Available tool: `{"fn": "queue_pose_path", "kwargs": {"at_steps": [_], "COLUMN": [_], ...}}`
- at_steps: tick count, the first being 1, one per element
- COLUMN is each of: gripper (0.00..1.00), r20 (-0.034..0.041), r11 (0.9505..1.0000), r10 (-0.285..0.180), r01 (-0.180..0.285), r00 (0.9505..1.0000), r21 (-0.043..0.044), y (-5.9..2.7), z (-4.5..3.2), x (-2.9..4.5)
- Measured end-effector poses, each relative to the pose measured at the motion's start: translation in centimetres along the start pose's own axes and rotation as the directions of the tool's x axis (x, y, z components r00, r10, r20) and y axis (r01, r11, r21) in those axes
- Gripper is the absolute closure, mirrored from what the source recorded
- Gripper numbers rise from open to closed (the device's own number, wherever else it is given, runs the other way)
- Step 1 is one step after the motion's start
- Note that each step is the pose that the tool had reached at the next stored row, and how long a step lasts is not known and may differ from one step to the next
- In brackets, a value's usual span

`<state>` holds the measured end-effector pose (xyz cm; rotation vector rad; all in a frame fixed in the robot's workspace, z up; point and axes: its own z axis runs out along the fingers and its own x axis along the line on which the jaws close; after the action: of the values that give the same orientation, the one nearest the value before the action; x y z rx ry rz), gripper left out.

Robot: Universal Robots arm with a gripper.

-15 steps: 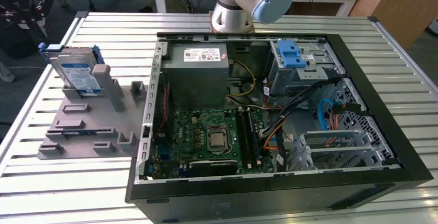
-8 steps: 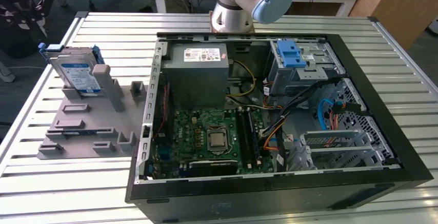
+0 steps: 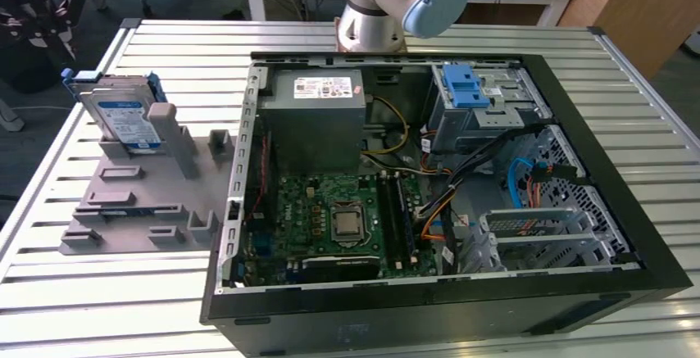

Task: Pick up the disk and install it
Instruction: 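Pick up the disk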

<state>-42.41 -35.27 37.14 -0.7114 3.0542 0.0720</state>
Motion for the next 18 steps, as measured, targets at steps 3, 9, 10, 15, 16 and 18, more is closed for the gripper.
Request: {"fn": "queue_pose_path", "kwargs": {"at_steps": [3,9,10,15,16,18], "gripper": [0.89,0.89,0.89,0.89,0.89,0.89], "r20": [-0.0008,-0.0025,-0.0027,-0.004,-0.0041,-0.0048], "r11": [0.9998,0.9983,0.9979,0.996,0.9955,0.9935], "r10": [-0.019,-0.058,-0.064,-0.089,-0.095,-0.114], "r01": [0.019,0.058,0.064,0.089,0.095,0.114], "r00": [0.9998,0.9983,0.9979,0.996,0.9955,0.9935], "r21": [-0.0003,-0.0009,-0.001,-0.0015,-0.0016,-0.002], "y": [0.0,0.01,0.01,0.01,0.02,0.02], "z": [0.0,0.0,0.0,-0.01,0.0,0.0], "x": [0.0,0.01,0.01,0.04,0.04,0.05]}}
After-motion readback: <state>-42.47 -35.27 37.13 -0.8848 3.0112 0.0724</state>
